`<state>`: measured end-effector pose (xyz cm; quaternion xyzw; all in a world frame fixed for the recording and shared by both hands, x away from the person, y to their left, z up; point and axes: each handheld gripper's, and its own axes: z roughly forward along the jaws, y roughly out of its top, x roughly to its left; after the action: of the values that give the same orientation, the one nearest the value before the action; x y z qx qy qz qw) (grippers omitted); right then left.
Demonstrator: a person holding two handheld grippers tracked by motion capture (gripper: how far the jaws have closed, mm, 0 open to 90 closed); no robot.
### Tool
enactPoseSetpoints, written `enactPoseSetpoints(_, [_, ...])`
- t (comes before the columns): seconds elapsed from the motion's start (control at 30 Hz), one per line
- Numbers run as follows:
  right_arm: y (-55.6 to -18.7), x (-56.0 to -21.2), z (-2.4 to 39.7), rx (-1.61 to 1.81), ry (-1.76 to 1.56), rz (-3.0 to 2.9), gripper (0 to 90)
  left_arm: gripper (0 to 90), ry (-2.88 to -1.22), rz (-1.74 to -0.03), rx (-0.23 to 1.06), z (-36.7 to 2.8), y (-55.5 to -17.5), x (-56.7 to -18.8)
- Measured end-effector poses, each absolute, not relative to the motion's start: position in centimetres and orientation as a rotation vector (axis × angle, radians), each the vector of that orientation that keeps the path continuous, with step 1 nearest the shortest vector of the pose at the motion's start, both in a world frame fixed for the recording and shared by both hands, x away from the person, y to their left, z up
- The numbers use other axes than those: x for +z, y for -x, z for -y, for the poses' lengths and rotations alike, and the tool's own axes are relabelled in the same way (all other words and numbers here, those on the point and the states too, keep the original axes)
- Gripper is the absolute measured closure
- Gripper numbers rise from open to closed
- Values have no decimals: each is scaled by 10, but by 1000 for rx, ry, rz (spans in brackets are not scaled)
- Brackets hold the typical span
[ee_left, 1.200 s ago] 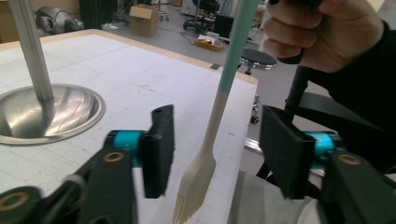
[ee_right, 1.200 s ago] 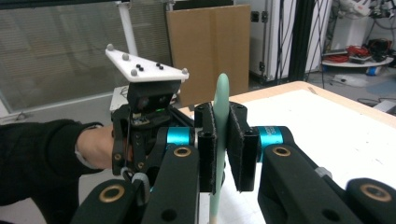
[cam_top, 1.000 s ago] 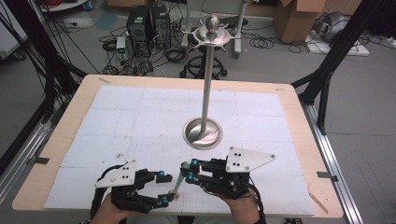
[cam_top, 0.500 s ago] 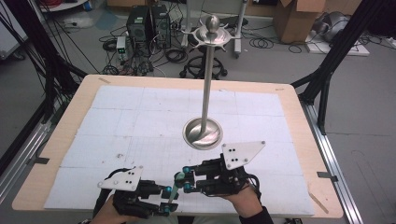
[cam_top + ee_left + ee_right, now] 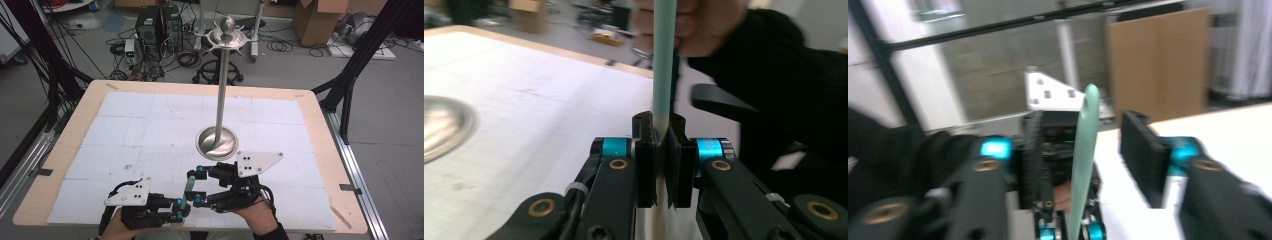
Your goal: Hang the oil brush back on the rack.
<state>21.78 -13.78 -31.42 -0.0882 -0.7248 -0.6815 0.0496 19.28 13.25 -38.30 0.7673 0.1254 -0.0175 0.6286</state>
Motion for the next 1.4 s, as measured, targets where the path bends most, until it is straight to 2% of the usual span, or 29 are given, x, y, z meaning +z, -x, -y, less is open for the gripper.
enactPoseSetpoints(0.1, [-212,-315,136,-2120,415,2316,291,841,-1745,-362,37,-135,-194,-382])
enactPoseSetpoints(0.13, [-210,-316,135,-2138,467,2344,274,841,-1747,-391,68,-136,-195,-382])
enactPoseSetpoints(0.33, [-201,-317,126,-2198,694,2460,269,841,-1751,-530,217,-134,-194,-382])
enactPoseSetpoints(0.5, [-199,-316,121,-2187,821,2495,322,841,-1750,-578,299,-130,-193,-383])
enactPoseSetpoints(0.93, [-205,-319,109,-2168,1023,2426,425,841,-1732,-644,399,-119,-196,-384])
enactPoseSetpoints(1.23, [-207,-317,100,-2156,1076,2418,606,841,-1727,-657,446,-112,-195,-384])
enactPoseSetpoints(1.4, [-208,-315,98,-2141,1095,2432,668,841,-1735,-658,479,-107,-194,-383])
